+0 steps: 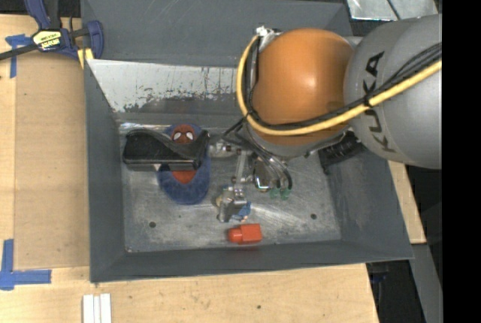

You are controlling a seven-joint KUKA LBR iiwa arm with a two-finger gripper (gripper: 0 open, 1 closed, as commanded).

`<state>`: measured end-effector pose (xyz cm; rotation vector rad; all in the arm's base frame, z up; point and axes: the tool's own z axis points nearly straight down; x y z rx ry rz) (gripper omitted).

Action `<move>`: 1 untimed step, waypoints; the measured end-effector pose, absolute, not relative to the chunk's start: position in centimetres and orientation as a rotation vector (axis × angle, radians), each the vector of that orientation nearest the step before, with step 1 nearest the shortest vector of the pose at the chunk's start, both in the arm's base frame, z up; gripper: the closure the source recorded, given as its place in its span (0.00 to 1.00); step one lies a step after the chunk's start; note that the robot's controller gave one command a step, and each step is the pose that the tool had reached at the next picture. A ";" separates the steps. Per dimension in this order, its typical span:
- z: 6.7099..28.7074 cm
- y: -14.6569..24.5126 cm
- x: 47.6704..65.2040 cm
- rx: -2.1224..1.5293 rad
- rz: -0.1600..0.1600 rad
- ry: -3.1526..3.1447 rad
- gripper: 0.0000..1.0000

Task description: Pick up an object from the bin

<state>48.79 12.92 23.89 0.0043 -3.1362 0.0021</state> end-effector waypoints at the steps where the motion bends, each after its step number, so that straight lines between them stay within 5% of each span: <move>1: 13.1 16.6 53.8 0.016 -0.004 -3.153 0.00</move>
Offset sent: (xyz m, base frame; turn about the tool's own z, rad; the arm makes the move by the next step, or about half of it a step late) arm 0.0700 0.0548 -0.1689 -0.0130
